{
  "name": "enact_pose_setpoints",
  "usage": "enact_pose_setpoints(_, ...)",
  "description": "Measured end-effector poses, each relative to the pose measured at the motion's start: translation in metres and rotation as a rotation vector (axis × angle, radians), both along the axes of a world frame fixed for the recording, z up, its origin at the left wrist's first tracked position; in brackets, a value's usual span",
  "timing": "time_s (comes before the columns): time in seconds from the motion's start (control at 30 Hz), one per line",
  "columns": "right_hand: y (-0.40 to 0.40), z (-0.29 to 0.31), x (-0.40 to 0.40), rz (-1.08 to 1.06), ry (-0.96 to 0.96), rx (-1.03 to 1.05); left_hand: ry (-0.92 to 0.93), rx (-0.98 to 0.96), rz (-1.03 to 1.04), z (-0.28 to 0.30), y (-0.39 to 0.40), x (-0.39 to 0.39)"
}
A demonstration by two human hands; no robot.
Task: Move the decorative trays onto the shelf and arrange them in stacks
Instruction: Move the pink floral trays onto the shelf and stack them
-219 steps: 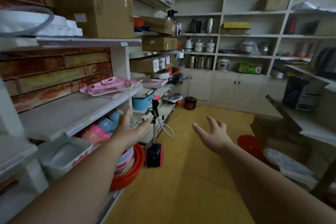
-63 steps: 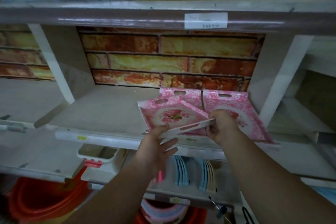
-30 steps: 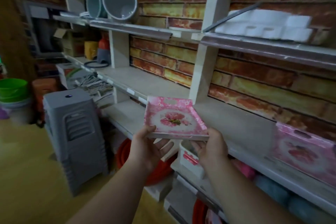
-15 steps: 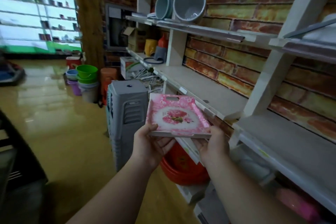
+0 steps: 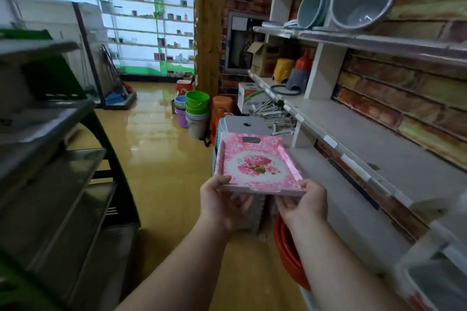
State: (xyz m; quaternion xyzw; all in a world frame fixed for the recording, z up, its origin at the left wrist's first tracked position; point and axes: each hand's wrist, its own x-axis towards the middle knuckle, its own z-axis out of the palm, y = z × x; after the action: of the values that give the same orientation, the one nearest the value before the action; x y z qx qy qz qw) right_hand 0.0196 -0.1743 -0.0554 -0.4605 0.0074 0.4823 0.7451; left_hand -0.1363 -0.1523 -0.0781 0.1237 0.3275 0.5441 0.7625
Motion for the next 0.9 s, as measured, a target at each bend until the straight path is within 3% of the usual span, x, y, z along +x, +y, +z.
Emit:
enact_pose_setpoints(0.2, 0.074, -0.005, 0.016, 0.063, 0.054, -0.006, -0.014, 0.03, 0.055, -0.005, 0.069, 0.012)
enact_pose_setpoints(0.37, 0.13, 0.002, 0.071, 0.026, 0.077, 0.026, 0.024, 0.05, 0.023, 0.011, 0.134, 0.065)
enact_pose_setpoints(0.63, 0.196, 0.009, 0.197, -0.152, 0.068, 0.079, 0.001, 0.082, -0.178, 0.029, 0.228, 0.191)
enact_pose_setpoints(0.9, 0.2, 0.004, 0.276, -0.324, 0.042, 0.096, -0.047, 0.093, -0.413, 0.029, 0.264, 0.285)
